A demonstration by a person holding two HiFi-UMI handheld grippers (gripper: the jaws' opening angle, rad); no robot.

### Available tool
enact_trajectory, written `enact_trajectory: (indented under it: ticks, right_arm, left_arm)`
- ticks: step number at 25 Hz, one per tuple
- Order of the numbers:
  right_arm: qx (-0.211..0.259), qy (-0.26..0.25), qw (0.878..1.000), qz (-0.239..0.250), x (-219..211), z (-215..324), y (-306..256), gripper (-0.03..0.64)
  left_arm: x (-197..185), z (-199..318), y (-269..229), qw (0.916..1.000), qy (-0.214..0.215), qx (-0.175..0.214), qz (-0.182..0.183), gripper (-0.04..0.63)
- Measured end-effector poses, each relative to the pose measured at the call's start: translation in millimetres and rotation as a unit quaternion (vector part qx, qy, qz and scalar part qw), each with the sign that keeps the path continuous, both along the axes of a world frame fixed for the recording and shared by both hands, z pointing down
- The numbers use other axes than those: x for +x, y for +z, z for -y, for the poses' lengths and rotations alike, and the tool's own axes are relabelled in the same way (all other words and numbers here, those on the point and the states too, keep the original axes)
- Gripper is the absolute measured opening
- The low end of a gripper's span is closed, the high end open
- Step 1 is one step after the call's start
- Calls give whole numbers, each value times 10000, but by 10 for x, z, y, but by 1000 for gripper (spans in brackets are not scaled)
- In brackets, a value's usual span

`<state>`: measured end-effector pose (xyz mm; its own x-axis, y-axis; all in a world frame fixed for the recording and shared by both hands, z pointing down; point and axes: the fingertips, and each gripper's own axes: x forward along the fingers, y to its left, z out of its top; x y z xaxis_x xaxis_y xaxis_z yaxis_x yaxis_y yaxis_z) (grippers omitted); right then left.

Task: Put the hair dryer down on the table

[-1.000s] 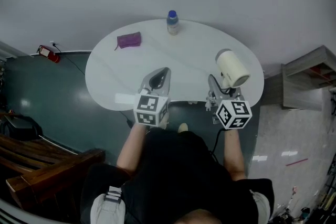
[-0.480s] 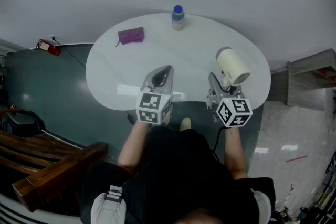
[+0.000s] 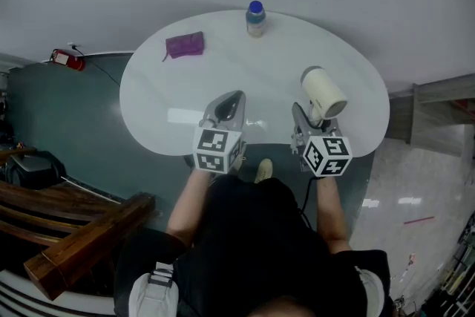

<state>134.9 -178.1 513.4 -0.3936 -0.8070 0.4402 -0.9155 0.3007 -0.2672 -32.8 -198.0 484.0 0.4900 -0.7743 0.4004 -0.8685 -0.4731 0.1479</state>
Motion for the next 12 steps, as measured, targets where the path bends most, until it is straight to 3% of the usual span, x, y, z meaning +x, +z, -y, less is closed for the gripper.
enact_trajectory:
  ticks: [12]
  right_arm:
    - [-584,-80,9981,-161,14,208,586,222]
  left_arm:
    - [-3,157,589,9986,-40,-494,176,5]
